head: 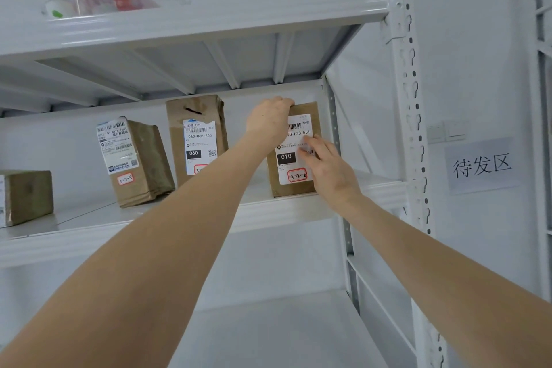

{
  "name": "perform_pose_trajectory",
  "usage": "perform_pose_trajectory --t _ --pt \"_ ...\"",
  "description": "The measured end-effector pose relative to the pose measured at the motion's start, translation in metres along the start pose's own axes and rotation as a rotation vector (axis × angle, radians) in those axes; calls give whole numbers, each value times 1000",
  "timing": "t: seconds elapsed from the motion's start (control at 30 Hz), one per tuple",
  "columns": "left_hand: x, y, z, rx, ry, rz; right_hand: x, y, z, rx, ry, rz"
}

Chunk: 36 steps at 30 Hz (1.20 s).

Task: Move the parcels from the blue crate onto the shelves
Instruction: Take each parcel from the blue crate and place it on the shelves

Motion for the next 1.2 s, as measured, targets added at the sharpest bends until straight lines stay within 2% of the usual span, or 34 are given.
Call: perform_pose_trajectory --t 0.17,0.33,0.43,0.53,0.87,1.1,1.2 --pt "-6 -2 -3 -5 13 -10 -4 0 -1 38 42 -3" --pt "-14 -4 -5 -8 22 -11 -12 -2 3 15 66 -22" --pt "-19 -6 -7 -9 23 -18 -14 -4 8 -55 -9 -19" --pt "-24 -9 -9 -7 27 -23 -21 -10 5 1 5 -45" --pt "-37 -15 -14 -12 24 -18 -47 -25 27 -108 11 -81" --pt "-44 -17 -16 -22 21 -35 -55 -29 27 -46 110 -74" --pt "-47 -18 -17 -38 19 -61 -47 -26 24 -93 91 -108"
Point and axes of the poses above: each hand's wrist, its own y-axis away from the middle knuckle, its own x-axis out of the back of the hand, z = x × y, the point moved 9 cm from there along -y, towards the middle knuckle, and after that the axes turned 10 degrees about z, right-handed, at the moved point
